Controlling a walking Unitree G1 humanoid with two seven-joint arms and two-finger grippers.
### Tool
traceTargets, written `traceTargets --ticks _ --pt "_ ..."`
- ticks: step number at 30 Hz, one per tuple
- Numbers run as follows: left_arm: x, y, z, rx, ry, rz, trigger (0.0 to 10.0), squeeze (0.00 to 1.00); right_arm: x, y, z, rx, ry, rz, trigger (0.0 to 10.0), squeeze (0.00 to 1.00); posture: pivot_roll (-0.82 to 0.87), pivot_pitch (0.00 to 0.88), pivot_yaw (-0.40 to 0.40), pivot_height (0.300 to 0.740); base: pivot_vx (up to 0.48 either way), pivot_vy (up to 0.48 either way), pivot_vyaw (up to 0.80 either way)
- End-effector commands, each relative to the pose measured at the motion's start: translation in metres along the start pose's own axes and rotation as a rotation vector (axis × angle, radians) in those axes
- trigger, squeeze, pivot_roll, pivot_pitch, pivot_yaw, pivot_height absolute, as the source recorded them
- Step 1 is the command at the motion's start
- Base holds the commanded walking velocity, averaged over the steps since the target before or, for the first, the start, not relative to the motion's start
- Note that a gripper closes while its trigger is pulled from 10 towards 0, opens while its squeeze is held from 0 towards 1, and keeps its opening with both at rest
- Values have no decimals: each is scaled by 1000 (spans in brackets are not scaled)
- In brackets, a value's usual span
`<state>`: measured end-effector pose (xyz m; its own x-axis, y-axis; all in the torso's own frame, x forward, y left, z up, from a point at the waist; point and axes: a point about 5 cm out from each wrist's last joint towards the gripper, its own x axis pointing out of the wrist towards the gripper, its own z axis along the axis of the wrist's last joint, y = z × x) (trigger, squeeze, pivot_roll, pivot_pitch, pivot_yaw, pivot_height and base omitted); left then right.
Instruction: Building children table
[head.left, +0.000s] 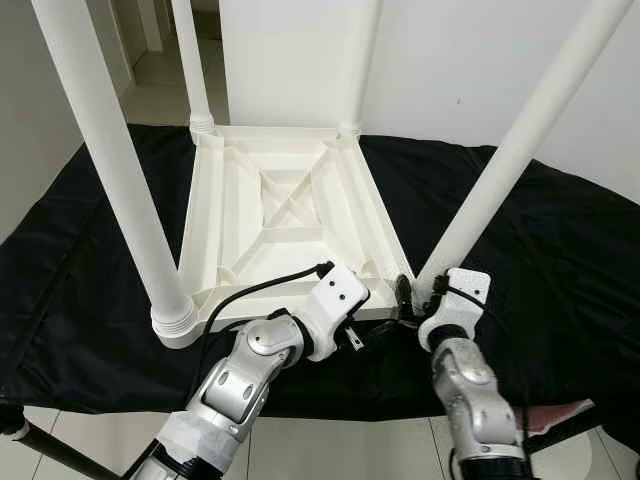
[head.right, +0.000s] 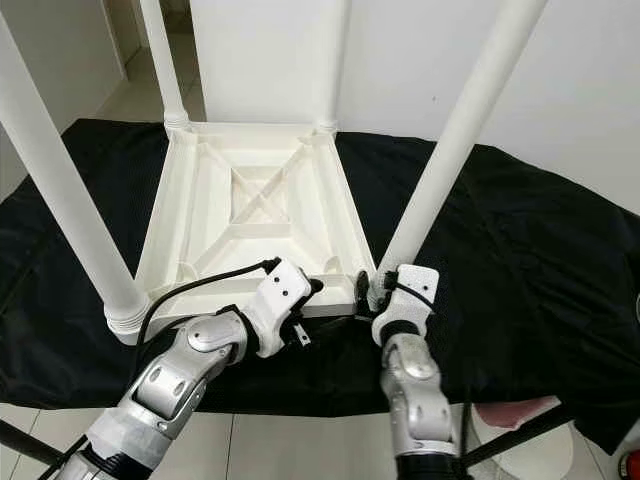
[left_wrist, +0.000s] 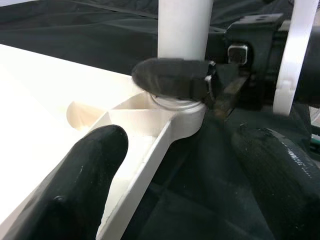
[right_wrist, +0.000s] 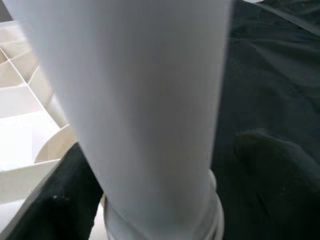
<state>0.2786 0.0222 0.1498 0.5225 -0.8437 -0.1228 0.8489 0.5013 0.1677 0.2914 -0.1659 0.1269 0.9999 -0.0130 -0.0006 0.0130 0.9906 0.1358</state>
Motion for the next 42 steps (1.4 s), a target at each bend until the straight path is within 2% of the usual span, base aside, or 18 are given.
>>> traceTargets --ticks 1,2,3,4,5,10,12,13,17,21,22,23,24,25,26,27,35,42 --pt "0 -3 -1 8 6 4 10000 0 -1 -3 -2 16 12 46 10000 1000 29 31 -54 740 0 0 0" --pt "0 -3 -1 8 6 4 10000 0 -1 -3 -2 16 12 46 10000 1000 29 31 -54 740 0 0 0" --pt "1 -2 -1 7 7 6 10000 0 1 -8 -1 0 21 88 10000 592 27 35 -53 740 0 0 0" --pt "1 0 -1 8 7 10 10000 0 2 -13 1 -16 26 137 10000 0 27 35 -53 740 0 0 0" --pt "1 1 0 10 7 13 10000 0 5 -17 3 -54 26 197 10000 0 24 38 -51 740 0 0 0" --pt "1 3 0 13 7 15 10000 0 7 -20 7 -103 25 277 10000 0 22 37 -48 740 0 0 0" --pt "1 3 0 14 7 14 10000 0 13 -21 11 -174 24 377 10000 0 23 38 -46 740 0 0 0" --pt "1 3 0 14 7 14 10000 0 13 -21 11 -174 24 377 10000 0 23 38 -46 740 0 0 0" --pt "1 4 1 18 6 17 10000 0 23 -18 10 -227 56 504 10000 0 40 38 -44 740 0 0 0" --pt "0 5 2 18 6 22 10000 0 27 -13 8 -251 63 553 10000 0 43 38 -42 740 0 0 0" --pt "0 5 2 19 7 24 10000 0 28 -10 6 -264 70 575 7843 0 46 37 -43 740 0 0 0" --pt "0 6 2 19 7 26 10000 0 29 -9 4 -272 78 597 7059 0 47 36 -42 740 0 0 0" --pt "0 6 2 19 7 26 10000 0 29 -9 4 -272 78 597 7059 0 47 36 -42 740 0 0 0" --pt "0 6 2 20 7 27 10000 0 31 -9 3 -275 86 609 3373 0 50 34 -42 740 0 0 0" --pt "0 6 2 20 7 27 10000 0 31 -9 3 -275 86 609 3373 0 50 34 -42 740 0 0 0" --pt "0 6 2 21 7 28 10000 0 31 -9 2 -281 95 622 0 0 50 34 -42 740 0 0 0" --pt "0 6 3 22 6 24 10000 0 31 -17 -3 -275 110 662 0 0 43 34 -40 740 0 0 0" --pt "1 5 3 19 5 20 10000 0 29 -20 -7 -269 114 647 0 0 37 36 -39 740 0 0 0"
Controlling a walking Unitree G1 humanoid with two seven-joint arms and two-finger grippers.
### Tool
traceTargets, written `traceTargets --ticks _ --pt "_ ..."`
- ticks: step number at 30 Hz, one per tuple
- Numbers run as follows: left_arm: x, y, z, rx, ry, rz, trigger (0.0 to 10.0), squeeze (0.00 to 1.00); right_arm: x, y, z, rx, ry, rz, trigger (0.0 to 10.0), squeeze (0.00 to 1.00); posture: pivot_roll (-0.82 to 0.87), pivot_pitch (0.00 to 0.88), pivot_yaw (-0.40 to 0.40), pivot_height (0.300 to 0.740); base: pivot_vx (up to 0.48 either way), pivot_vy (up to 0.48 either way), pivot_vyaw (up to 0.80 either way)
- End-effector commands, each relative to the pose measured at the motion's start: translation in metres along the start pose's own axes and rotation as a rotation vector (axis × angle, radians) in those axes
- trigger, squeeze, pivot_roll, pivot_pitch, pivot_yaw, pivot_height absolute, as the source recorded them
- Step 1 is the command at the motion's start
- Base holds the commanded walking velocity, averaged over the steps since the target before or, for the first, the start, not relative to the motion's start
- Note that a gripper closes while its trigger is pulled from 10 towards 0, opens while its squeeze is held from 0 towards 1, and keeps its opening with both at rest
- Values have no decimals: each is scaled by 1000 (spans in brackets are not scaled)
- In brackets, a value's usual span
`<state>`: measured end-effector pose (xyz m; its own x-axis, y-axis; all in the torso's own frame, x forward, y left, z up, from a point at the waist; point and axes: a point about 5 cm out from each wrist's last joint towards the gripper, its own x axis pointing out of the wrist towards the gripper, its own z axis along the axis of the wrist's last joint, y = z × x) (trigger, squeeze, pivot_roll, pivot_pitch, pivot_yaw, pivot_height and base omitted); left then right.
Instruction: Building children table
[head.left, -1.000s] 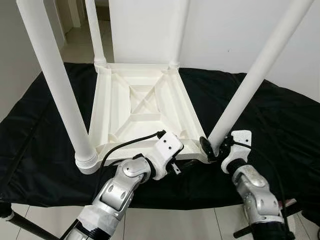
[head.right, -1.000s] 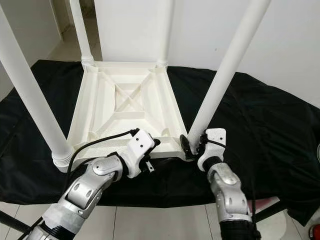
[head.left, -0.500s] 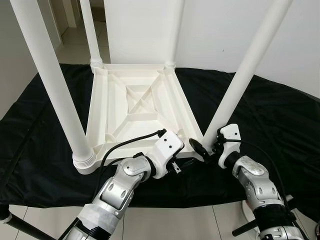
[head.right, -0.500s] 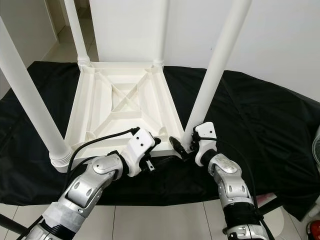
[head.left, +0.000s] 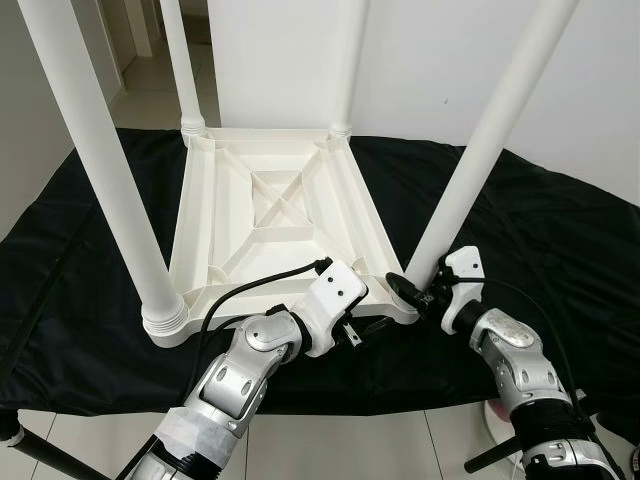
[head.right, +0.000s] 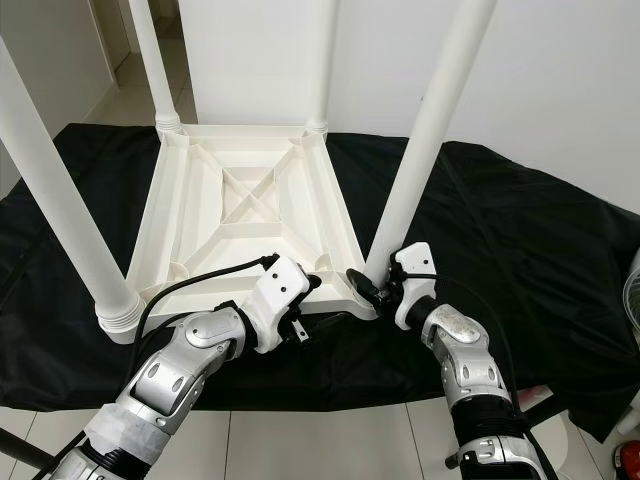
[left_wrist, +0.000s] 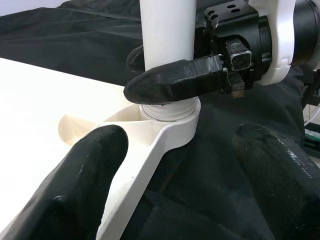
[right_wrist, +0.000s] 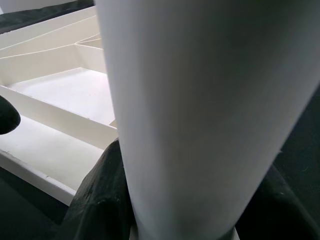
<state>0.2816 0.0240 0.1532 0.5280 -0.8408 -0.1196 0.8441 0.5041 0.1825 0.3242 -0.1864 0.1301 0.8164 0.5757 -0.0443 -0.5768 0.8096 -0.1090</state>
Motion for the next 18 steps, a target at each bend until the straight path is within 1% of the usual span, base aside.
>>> traceTargets --ticks 1,2,3,4,6,7,8,9,10,13,15,16,17,18 --pt "2 1 0 5 7 14 10000 0 -2 5 -13 2 61 27 0 0 37 36 -39 740 0 0 0" --pt "2 1 0 5 7 14 10000 0 -2 5 -13 2 61 27 0 0 37 36 -39 740 0 0 0" --pt "2 0 0 4 7 12 10000 0 -3 4 -13 11 58 10 10000 0 35 38 -41 740 0 0 0" --pt "2 0 0 4 7 12 10000 0 -3 4 -13 11 58 10 10000 0 35 38 -41 740 0 0 0" --pt "2 -1 -1 1 8 9 10000 0 -4 3 -12 25 43 -75 10000 0 37 39 -46 740 0 0 0" --pt "2 -2 -1 0 8 8 10000 0 -5 4 -12 27 39 -108 10000 0 37 39 -46 740 0 0 0" --pt "2 -2 -1 0 8 8 10000 0 -5 4 -12 27 39 -108 10000 0 37 39 -46 740 0 0 0" --pt "2 -2 -1 -1 8 8 10000 0 -5 4 -12 40 35 -156 10000 0 37 39 -46 740 0 0 0" --pt "2 -2 -1 -1 8 8 10000 0 -5 4 -12 40 35 -156 10000 0 37 39 -46 740 0 0 0" --pt "2 -5 -2 -6 9 2 10000 0 -6 12 -14 40 32 -233 10000 0 31 37 -45 740 0 0 0" --pt "2 -5 -2 -6 9 2 10000 0 -6 12 -14 40 32 -233 10000 0 31 37 -45 740 0 0 0" --pt "2 -5 -2 -2 10 -3 10000 0 -6 15 -15 45 37 -260 10000 0 31 36 -45 740 0 0 0" --pt "2 -5 -2 -2 10 -3 10000 0 -6 15 -15 45 37 -260 10000 0 31 36 -45 740 0 0 0" --pt "2 -6 -3 -2 10 -6 10000 0 -5 16 -18 71 41 -342 10000 0 30 32 -42 740 0 0 0"
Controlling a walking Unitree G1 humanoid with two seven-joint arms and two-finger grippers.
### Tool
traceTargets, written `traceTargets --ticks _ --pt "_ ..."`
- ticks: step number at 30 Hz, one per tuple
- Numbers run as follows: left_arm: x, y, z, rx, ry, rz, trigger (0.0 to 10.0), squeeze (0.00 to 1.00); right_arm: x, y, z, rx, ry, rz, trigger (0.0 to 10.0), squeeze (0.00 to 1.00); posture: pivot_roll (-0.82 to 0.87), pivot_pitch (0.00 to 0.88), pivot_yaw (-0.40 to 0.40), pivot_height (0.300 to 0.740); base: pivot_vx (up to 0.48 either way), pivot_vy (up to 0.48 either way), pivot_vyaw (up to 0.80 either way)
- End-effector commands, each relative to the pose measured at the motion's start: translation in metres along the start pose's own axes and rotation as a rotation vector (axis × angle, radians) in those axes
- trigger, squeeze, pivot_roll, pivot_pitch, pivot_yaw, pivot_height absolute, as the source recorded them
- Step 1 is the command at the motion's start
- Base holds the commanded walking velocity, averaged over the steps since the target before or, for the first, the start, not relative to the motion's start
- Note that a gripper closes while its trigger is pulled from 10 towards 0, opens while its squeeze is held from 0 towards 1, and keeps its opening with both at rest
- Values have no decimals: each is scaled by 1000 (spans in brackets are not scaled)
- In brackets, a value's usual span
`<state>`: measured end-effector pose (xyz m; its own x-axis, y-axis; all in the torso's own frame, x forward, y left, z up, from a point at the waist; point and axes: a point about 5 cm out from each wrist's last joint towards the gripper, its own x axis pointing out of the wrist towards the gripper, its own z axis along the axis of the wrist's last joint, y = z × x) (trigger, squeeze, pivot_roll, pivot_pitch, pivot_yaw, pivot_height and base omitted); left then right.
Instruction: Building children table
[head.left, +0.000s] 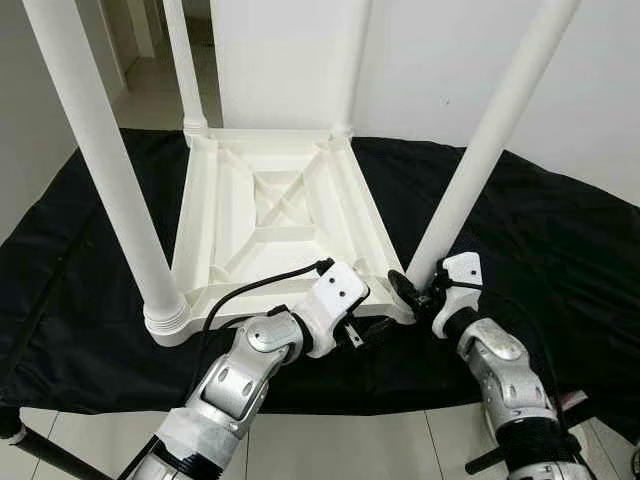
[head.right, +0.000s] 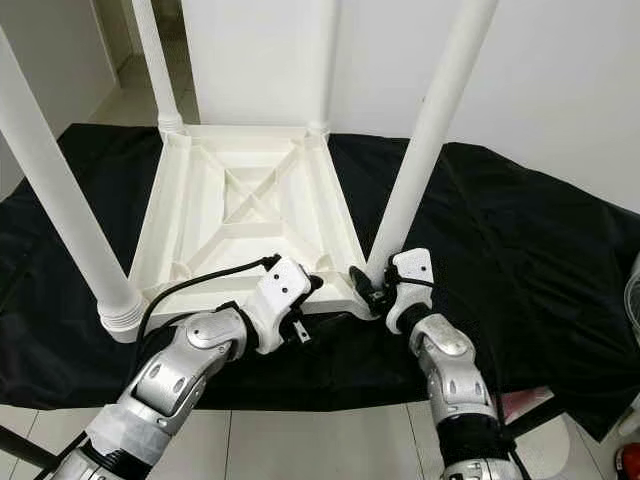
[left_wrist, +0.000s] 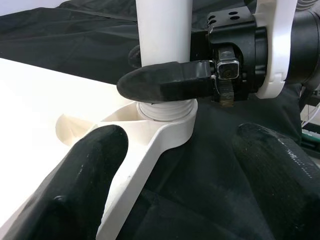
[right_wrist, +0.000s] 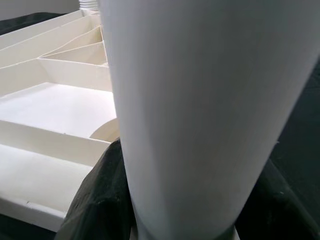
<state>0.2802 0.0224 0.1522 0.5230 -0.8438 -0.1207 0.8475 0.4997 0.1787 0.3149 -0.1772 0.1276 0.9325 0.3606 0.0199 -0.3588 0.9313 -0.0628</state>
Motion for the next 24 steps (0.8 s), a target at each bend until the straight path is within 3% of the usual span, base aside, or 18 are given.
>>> traceTargets --ticks 1,4,6,12,18,22,23,24 --pt "1 -4 -2 1 10 0 10000 0 -4 1 -17 9 83 -94 10000 0 30 32 -42 740 0 0 0" --pt "1 -4 -2 2 10 -2 10000 0 -5 3 -19 31 87 -180 10000 0 30 32 -42 740 0 0 0" --pt "1 -4 -2 3 10 -4 10000 0 -5 9 -23 56 95 -318 10000 0 30 30 -41 740 0 0 0" --pt "1 -4 -3 5 13 -5 10000 0 -5 24 -27 72 103 -480 10000 0 36 27 -48 740 0 0 0" --pt "1 -3 -3 6 14 1 10000 0 -4 39 -26 95 99 -483 10000 0 39 26 -48 740 0 0 0" --pt "2 -5 -3 4 14 -3 10000 0 -6 37 -23 102 84 -479 10000 0 31 28 -50 740 0 0 0" --pt "2 -5 -3 3 13 -4 10000 0 -6 36 -22 105 78 -483 10000 914 30 28 -52 740 0 0 0" --pt "2 -5 -3 3 13 -4 10000 0 -6 36 -22 105 78 -483 10000 914 30 28 -52 740 0 0 0"
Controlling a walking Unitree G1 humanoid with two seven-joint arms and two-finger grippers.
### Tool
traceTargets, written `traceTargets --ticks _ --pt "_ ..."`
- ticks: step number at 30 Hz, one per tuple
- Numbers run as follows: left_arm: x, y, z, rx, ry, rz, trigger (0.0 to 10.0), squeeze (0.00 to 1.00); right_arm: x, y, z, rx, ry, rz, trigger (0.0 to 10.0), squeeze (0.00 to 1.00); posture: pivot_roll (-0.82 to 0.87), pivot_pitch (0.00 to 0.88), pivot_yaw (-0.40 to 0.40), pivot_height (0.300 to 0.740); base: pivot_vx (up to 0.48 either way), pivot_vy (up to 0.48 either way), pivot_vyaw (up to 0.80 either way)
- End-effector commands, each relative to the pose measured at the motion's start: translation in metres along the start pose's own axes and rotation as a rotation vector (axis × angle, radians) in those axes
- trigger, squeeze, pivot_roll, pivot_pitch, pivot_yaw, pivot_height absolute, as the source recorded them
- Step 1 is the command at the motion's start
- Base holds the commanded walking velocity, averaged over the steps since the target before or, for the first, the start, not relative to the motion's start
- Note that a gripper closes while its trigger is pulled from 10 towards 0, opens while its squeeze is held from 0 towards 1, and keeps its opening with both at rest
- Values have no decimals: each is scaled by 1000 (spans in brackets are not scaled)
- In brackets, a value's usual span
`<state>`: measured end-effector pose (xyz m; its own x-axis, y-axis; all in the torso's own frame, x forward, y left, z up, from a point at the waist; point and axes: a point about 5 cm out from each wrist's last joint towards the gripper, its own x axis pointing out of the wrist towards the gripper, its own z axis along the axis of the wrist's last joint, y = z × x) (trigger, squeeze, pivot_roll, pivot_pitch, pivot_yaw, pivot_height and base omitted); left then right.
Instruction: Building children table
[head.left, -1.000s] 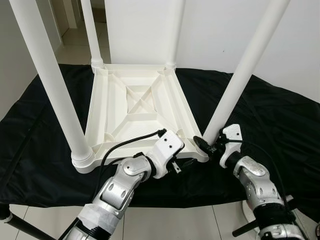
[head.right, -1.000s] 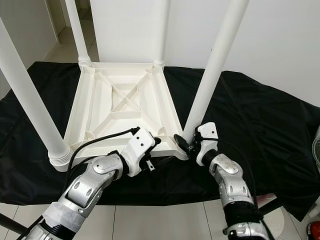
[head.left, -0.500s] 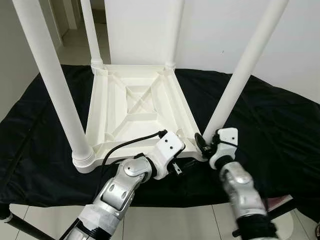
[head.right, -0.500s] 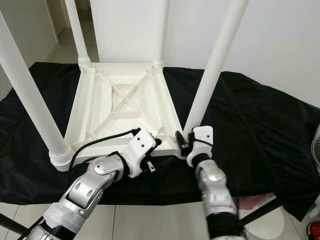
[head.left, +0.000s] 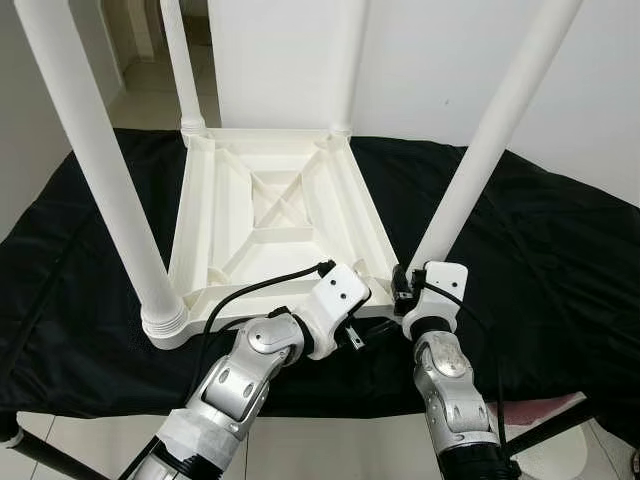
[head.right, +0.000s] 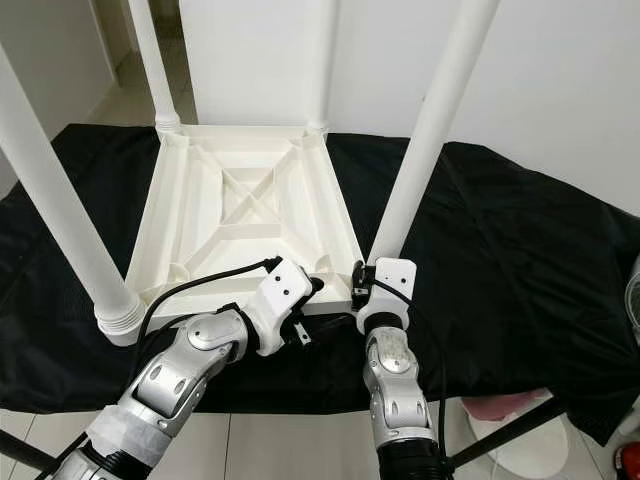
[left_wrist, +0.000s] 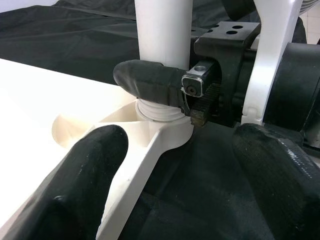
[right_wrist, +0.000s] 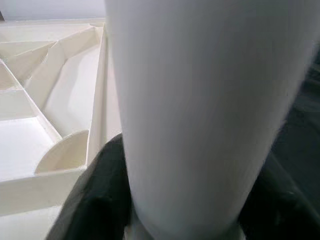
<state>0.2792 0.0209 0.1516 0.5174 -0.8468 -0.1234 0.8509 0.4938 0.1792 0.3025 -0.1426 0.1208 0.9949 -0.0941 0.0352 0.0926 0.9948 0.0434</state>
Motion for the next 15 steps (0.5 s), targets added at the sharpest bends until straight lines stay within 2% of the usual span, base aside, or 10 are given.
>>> traceTargets --ticks 1,3,6,11,13,14,15 --pt "2 -3 -3 1 12 3 10000 0 -5 -4 -16 -1 82 -20 10000 1000 30 28 -52 740 0 0 0" --pt "1 -3 -3 1 12 4 10000 0 -5 -4 -14 2 68 -12 10000 1000 30 27 -53 740 0 0 0" --pt "2 -3 -3 -1 9 10 10000 0 -4 -6 -5 16 22 65 10000 1000 29 27 -57 740 0 0 0" --pt "2 -3 -3 -2 8 11 10000 0 -1 -14 2 -32 -5 165 10000 1000 28 28 -59 740 0 0 0" --pt "1 -2 -3 -1 9 12 10000 0 1 -23 8 -66 -14 256 10000 0 24 30 -60 740 0 0 0" --pt "1 -1 -3 -1 9 13 10000 0 2 -27 10 -84 -17 308 10000 0 24 30 -60 740 0 0 0" --pt "1 -1 -3 -1 9 13 10000 0 2 -27 10 -84 -17 308 10000 0 24 30 -60 740 0 0 0"
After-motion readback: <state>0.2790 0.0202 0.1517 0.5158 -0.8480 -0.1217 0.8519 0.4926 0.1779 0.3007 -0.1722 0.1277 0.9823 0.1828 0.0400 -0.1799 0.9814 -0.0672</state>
